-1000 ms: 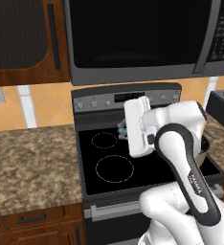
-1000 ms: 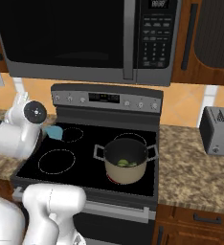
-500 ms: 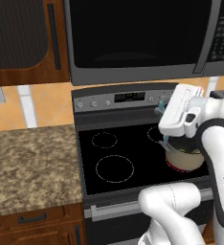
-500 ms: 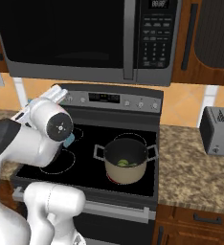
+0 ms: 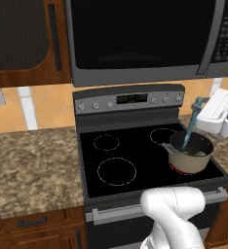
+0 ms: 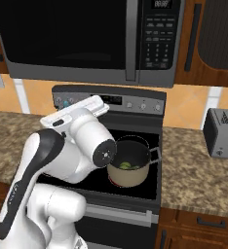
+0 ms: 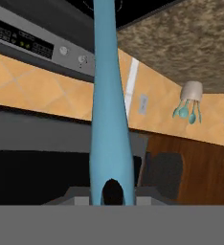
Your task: Put the lime and cucumber in the pot. Retrieve the spatula and lightly stir the vegetables in the pot.
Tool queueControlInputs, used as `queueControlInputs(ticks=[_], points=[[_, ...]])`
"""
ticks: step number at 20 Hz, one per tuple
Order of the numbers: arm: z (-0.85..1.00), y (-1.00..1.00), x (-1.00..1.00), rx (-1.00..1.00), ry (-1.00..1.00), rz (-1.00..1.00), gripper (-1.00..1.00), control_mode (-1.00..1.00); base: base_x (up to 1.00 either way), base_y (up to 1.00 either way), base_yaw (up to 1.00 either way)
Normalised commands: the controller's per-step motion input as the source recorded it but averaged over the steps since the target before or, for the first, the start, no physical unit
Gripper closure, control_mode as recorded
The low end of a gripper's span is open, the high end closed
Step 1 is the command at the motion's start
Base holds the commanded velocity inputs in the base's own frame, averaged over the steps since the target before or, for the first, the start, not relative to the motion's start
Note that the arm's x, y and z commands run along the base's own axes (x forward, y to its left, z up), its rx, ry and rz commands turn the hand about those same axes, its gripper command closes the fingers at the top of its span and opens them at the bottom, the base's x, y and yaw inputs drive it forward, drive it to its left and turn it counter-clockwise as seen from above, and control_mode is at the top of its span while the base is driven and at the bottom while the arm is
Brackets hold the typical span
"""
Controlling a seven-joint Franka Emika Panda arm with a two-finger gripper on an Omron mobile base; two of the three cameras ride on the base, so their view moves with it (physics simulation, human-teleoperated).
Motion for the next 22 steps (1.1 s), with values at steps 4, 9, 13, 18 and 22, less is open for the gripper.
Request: queueControlInputs(ticks=[4,9,13,18,22], points=[[-0.10,-0.87,0.19,0.09,0.01,-0.04,1.00,-1.00,0.00,0.00,0.00],[-0.29,-0.65,0.19,0.03,0.00,-0.02,1.00,-1.00,0.00,0.00,0.00],[-0.51,-0.40,0.27,0.00,0.00,0.00,1.00,-1.00,0.00,0.00,0.00],[-0.33,-0.22,0.34,0.00,0.00,0.00,1.00,-1.00,0.00,0.00,0.00],[-0.44,-0.15,0.39,0.00,0.02,0.00,1.00,-1.00,0.00,0.00,0.00]])
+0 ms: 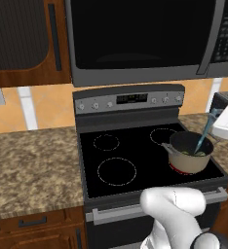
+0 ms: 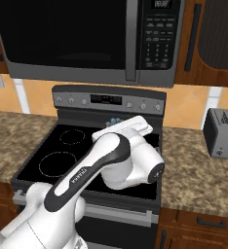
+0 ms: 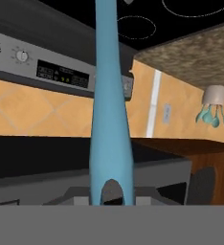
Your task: Put the lime and cucumber in the pot. Retrieve the spatula and lightly stir the vegetables in the pot.
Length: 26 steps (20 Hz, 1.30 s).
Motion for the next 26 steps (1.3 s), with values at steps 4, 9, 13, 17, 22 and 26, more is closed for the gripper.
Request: queueControlInputs(ticks=[4,9,13,17,22,26], points=[[-0.41,-0.15,0.39,0.00,0.01,0.00,1.00,-1.00,0.00,0.00,0.00],[-0.32,-0.16,0.42,0.00,0.00,0.00,1.00,-1.00,0.00,0.00,0.00],[-0.08,-0.27,0.21,0.00,0.00,-0.01,1.00,-1.00,0.00,0.00,0.00],[0.03,-0.38,0.07,0.00,0.00,-0.05,1.00,-1.00,0.00,0.00,0.00],[0.04,-0.11,0.00,0.00,0.00,-0.12,1.00,-1.00,0.00,0.00,0.00],[-0.03,0.00,0.00,0.00,0.00,-0.14,1.00,-1.00,0.00,0.00,0.00]])
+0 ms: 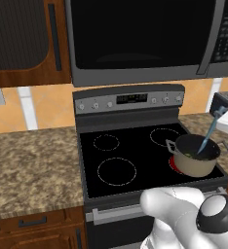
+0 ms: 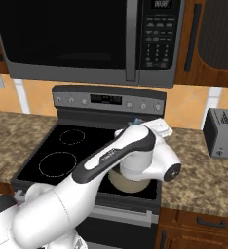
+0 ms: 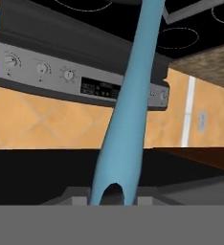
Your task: Put the lime and cucumber in the pot. Retrieve the spatula and lightly stir the vegetables in the pot.
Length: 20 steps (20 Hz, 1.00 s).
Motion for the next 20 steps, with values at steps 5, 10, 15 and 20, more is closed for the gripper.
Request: queueControlInputs(ticks=[5,10,15,20], points=[[-0.39,0.13,0.00,0.00,0.00,-0.16,1.00,-1.00,0.00,0.00,0.00],[-0.44,0.26,0.01,0.00,0.04,-0.17,1.00,-1.00,0.00,0.00,0.00],[-0.30,0.21,0.32,0.00,0.09,-0.17,1.00,-1.00,0.00,0.00,0.00],[-0.41,0.01,0.44,0.00,0.07,-0.16,1.00,-1.00,0.00,0.00,0.00]])
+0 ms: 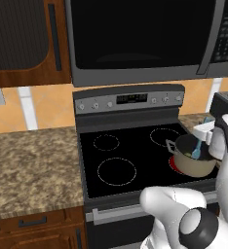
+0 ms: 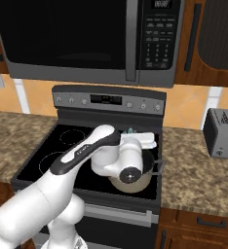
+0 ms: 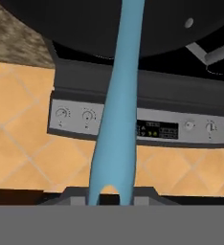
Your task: Put the lime and cucumber in the pot. Retrieve the spatula and lightly stir the vegetables in the pot.
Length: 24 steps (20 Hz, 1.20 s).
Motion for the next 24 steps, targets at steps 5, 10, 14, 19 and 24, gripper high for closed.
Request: queueControlInputs(ticks=[5,10,14,19,24], points=[[-0.75,-0.04,0.06,0.00,0.09,-0.17,1.00,-1.00,0.00,0.00,0.00],[-0.36,0.00,-0.03,0.00,0.01,-0.13,1.00,-1.00,0.00,0.00,0.00],[0.29,0.00,-0.03,0.00,-0.02,-0.09,1.00,-1.00,0.00,0.00,0.00],[0.79,-0.01,-0.10,0.02,0.04,-0.10,1.00,-1.00,0.00,0.00,0.00],[-0.02,-0.03,0.00,0.05,0.43,-0.11,1.00,-1.00,0.00,0.00,0.00]])
